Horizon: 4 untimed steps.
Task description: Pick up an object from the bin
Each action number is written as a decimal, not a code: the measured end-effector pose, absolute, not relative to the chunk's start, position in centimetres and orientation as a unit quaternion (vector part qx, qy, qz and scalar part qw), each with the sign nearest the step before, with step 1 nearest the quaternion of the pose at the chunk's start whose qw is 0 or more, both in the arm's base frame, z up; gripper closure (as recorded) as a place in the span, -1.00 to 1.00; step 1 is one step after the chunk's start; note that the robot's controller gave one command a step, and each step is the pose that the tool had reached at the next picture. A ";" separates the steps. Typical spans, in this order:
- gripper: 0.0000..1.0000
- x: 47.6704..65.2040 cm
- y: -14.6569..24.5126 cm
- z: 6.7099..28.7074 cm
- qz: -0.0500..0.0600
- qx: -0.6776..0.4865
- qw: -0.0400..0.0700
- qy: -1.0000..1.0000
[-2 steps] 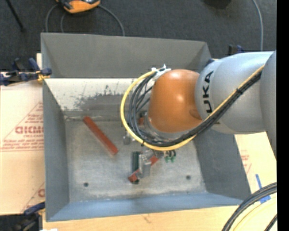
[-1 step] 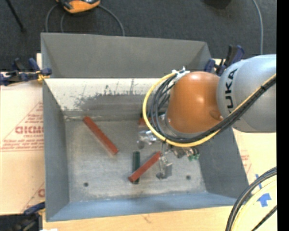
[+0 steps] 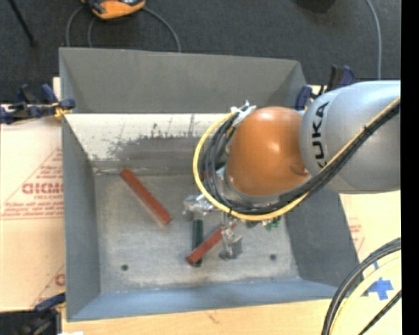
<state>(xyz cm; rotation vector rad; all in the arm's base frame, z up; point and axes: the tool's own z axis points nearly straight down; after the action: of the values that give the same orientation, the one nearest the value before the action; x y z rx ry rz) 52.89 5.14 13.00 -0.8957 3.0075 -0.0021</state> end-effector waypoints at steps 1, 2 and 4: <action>-1.00 53.1 3.6 6.8 0.001 -0.327 0.000 0.945; 1.00 54.6 5.3 7.1 0.000 -0.428 0.002 0.904; 1.00 54.5 5.3 7.4 0.001 -0.428 0.001 0.904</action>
Offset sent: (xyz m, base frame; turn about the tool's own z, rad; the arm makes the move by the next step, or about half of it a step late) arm 0.0164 0.0018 -0.0600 -0.3101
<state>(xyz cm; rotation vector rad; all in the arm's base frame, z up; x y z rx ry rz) 54.54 5.28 7.43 -1.3428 2.8389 0.0028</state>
